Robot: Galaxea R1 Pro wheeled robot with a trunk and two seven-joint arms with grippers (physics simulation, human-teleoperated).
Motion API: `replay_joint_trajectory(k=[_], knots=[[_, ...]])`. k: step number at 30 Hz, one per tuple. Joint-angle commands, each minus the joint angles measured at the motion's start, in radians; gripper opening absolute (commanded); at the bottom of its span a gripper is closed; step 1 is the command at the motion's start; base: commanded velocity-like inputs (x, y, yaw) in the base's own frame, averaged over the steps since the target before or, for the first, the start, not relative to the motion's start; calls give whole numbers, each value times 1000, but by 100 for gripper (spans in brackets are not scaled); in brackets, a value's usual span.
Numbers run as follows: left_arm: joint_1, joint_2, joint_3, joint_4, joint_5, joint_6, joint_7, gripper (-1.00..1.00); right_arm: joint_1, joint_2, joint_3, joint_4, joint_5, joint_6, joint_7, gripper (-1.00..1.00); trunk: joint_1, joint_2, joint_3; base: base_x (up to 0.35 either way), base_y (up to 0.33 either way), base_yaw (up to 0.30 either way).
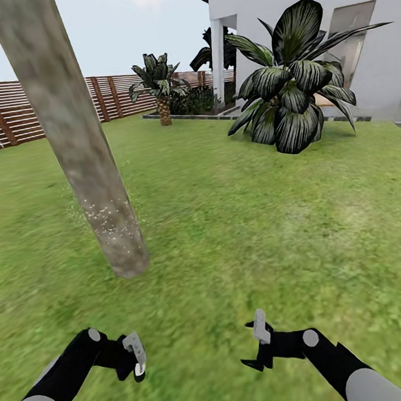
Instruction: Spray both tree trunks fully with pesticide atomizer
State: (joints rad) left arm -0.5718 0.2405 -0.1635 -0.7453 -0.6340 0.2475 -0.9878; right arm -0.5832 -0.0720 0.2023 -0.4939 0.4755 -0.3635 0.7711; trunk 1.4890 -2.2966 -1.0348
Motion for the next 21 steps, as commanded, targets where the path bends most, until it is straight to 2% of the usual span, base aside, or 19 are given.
replay_joint_trajectory(k=[1,3,4,7,9,13,16,21], knots=[[0,-8,-13,0,0,12,-5,-100,-1,1,3,-4,9,-5,-1,100,0,0,-1,0,0,0],[-1,-26,-50,31,-2,14,-6,-100,-1,5,5,-9,8,-5,1,100,0,0,-1,0,0,0],[-3,-34,-73,57,-3,15,-6,-100,-1,6,6,-16,8,-5,10,-100,0,0,-1,0,0,0],[-4,-46,-125,93,-4,15,-6,-100,-1,10,6,-74,8,-1,125,-100,0,0,-1,0,0,0],[-4,-52,-155,101,-4,15,-6,-100,-1,18,7,-119,8,15,171,-100,0,0,-1,0,0,0],[-3,-105,-175,111,-12,15,-6,-100,-2,45,9,-147,10,46,187,-100,0,0,-1,0,0,0],[-6,-160,-177,112,-65,13,-5,-100,-1,69,10,-145,12,49,189,-100,0,0,-1,0,0,0],[-9,-198,-177,111,-77,7,-4,-100,-2,73,13,-145,12,49,189,-100,0,0,-1,0,0,0]])
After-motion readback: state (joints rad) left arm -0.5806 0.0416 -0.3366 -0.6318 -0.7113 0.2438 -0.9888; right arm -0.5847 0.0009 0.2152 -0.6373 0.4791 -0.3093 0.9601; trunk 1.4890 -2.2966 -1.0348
